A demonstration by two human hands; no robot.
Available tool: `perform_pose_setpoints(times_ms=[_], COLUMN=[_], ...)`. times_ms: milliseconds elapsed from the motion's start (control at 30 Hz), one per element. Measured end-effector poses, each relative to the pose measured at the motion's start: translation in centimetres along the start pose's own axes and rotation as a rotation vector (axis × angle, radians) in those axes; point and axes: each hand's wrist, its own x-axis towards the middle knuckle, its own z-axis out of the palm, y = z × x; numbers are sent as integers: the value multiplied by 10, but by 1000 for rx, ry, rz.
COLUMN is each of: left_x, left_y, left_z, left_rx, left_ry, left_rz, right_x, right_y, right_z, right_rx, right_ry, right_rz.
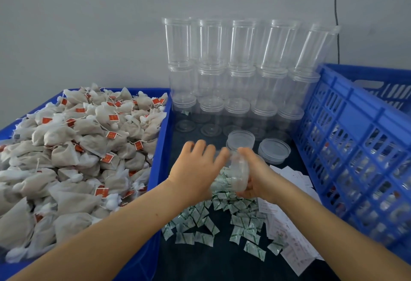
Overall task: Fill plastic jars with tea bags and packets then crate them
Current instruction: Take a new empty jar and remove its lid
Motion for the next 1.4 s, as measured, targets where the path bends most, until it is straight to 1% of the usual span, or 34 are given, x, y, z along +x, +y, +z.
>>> perform_pose_setpoints(times_ms=[33, 100, 133, 233, 300, 400, 467, 533, 633, 767, 800, 833, 867, 933, 1000, 1100, 1200, 1233, 1300, 1400], left_x=[0, 0, 0, -1, -2, -2, -2, -2, -2, -3, -4, -4, -4, -3, -1, -1, 1, 2, 3, 4], left_y=[0, -1, 0, -1, -5, -13, -17, -21, -26, -35, -37, -37, -37, -33, -31, -32, -35, -36, -38, -39], left_z=[1, 1, 1, 6, 9, 5, 3, 1, -3, -5, -5, -4, -2, 0, 2, 4, 8, 9, 12, 15], left_rx=[-23, -30, -59, -303, -530, -1030, -1312, -1555, -1790, -2113, -2181, -2229, -2239, -2162, -2103, -2014, -1924, -1917, -1902, -1872], left_ry=[-48, -44, -55, -120, -187, -375, -498, -583, -698, -919, -948, -936, -888, -729, -560, -318, -110, -33, 110, 250], left_rz=[-21, -53, -78, -156, -173, -209, -218, -210, -141, -1, 16, 11, -7, -108, -232, -333, -467, -518, -607, -689], right_x=[-2, -5, -7, -10, -15, -23, -29, -34, -38, -38, -38, -38, -38, -35, -29, -16, 7, 16, 36, 66], right_y=[-2, -7, -8, -11, -13, -22, -30, -36, -40, -40, -42, -45, -49, -55, -60, -68, -74, -74, -72, -62], right_z=[1, 3, 3, -2, -9, -26, -40, -50, -53, -54, -56, -59, -62, -67, -66, -55, -41, -37, -28, -11], right_rx=[-43, -88, -126, -338, -453, -575, -618, -585, -469, -185, -95, -2, 94, 239, 286, 367, 492, 466, 285, -2], right_ry=[-5, -23, -32, -40, -77, -183, -272, -359, -492, -614, -629, -640, -650, -622, -516, -326, -74, 25, 212, 367], right_rz=[-25, -95, -176, -467, -554, -639, -659, -666, -710, -794, -828, -859, -877, -888, -880, -847, -823, -807, -741, -640])
